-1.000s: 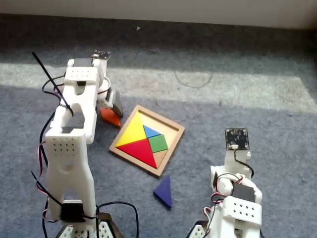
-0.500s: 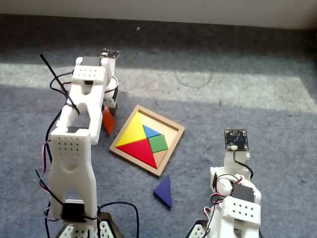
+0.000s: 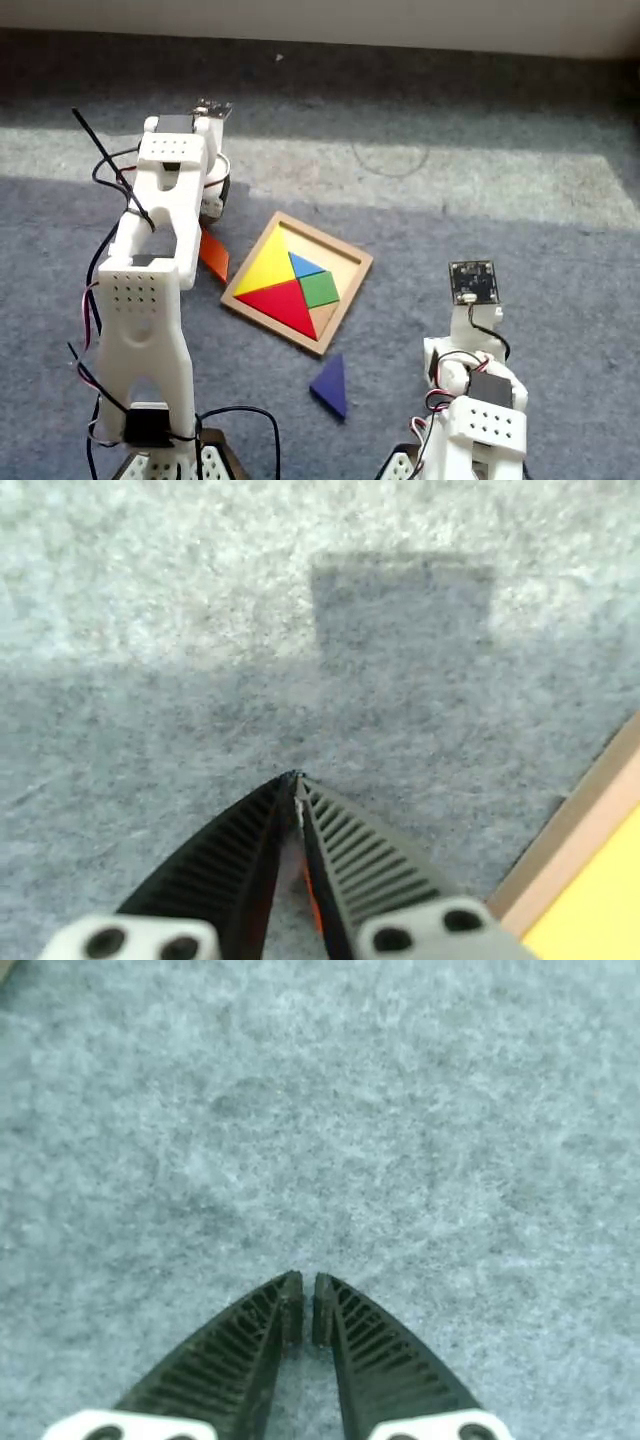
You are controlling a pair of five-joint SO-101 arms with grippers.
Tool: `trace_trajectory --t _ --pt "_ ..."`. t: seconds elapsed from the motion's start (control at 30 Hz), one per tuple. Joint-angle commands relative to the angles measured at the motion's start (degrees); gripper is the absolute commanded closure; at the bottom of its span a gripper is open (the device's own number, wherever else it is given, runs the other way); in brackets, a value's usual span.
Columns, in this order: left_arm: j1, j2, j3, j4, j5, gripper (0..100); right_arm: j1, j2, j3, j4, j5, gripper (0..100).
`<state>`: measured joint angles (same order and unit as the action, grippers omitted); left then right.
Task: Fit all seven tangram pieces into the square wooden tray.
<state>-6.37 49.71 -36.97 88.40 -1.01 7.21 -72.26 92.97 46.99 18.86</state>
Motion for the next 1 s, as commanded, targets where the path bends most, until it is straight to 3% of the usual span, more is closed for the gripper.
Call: trace_trajectory --t 0.0,0.3,0.63,0.97 --pt "-0.04 -0.92 -1.80 0.18 0.44 100 0.66 -0.48 -0.13 -0.66 0.79 96.4" --pt "-1.10 -8.31 7.69 -5.71 0.44 100 0.48 -0.48 -0.13 -0.84 0.88 96.4" --pt "-2.33 -31.96 37.49 -23.74 0.62 100 0.40 -0.48 -0.22 -0.92 0.97 96.4" --pt "-1.89 -43.12 43.21 -21.89 3.16 100 0.66 -0.48 -0.13 -0.92 0.97 96.4"
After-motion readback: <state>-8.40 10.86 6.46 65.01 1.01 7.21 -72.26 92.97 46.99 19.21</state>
